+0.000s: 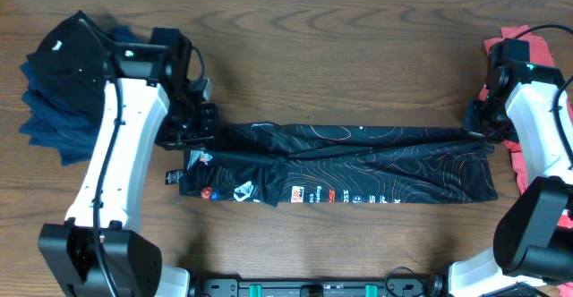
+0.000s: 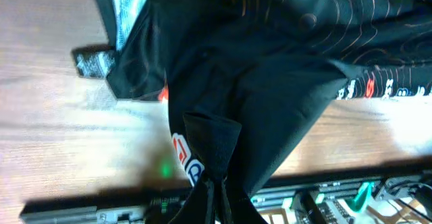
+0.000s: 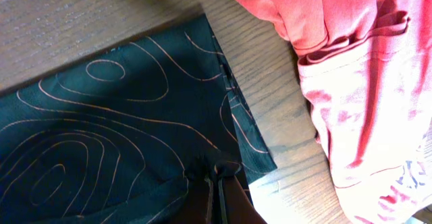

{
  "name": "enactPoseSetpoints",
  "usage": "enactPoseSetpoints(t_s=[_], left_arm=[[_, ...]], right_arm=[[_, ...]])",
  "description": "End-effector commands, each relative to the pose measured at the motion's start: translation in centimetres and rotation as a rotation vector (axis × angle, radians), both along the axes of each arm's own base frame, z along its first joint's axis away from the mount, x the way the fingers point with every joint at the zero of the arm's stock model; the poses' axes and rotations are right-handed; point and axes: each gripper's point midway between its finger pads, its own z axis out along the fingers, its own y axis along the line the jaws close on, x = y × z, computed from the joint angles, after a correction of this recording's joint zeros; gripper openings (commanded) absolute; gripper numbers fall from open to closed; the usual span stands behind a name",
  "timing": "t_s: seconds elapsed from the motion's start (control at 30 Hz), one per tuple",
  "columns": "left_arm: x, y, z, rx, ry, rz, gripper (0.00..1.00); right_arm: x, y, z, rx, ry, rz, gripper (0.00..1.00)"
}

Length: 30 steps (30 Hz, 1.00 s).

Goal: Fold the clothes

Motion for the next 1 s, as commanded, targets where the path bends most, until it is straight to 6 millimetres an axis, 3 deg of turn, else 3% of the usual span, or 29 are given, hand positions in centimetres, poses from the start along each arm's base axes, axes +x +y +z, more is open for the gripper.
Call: enactPoseSetpoints(t_s=[0.0,0.17,0.73,0.97], left_arm=[[-0.2,-0.2,-0.3,-0.009,-0.008,-0.008,0.06],[0.1,-0.2,-0.5,-0.010,-0.022,-0.009,0.06],[1.2,-0.3,-0.5,-0.015,-0.067,-0.004,0.06],[3.7,-0.8,-0.3,-0.030,-0.162,0.029,0.06]], right_arm=[[-0.3,-0.5,0.5,-0.023,-0.006,-0.025,0.02],[-0.6,-0.7,0.5,-0.036,0.006,-0.026,0.09],[-0.9,-0.6,0.5,-0.034,0.020,-0.025,0.10],[-0.9,-0.6,0.5,-0.033,0.019,-0.026,0.10]])
